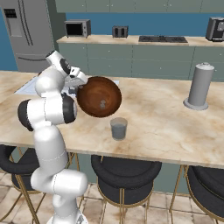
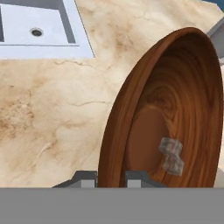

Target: There are four ice cubes in the ice bowl. Place two ice cubes in each glass of water.

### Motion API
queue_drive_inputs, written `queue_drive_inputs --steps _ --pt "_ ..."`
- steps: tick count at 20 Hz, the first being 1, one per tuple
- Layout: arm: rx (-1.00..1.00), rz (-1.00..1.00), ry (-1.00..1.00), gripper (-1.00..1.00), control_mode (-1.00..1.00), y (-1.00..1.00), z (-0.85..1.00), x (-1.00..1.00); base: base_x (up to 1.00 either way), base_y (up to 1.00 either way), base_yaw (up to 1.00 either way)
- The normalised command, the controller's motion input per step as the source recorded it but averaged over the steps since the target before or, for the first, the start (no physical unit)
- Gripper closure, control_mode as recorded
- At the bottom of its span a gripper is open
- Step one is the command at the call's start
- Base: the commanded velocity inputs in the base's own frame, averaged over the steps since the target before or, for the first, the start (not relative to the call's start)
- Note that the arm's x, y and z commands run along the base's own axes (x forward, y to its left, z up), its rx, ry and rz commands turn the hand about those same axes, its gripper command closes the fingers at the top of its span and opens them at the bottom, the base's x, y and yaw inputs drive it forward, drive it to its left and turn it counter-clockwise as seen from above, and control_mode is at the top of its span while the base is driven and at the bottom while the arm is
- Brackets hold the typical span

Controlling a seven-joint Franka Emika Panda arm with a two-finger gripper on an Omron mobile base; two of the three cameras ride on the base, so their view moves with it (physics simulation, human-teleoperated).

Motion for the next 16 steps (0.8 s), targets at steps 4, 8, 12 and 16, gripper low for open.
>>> queue_drive_inputs --steps 4,8,12,16 --pt "0.02 -0.07 0.00 1.00 -1.00 -0.10 0.00 0.00 0.00 0.00 0.00" --pt "0.04 -0.05 0.00 1.00 -1.00 -0.29 0.00 0.00 0.00 0.00 0.00" --pt "0.05 -0.04 0.00 1.00 -1.00 -0.30 0.03 -0.04 0.00 0.00 0.00" --pt "0.04 -0.02 0.00 1.00 -1.00 -0.08 0.07 -0.04 0.00 0.00 0.00"
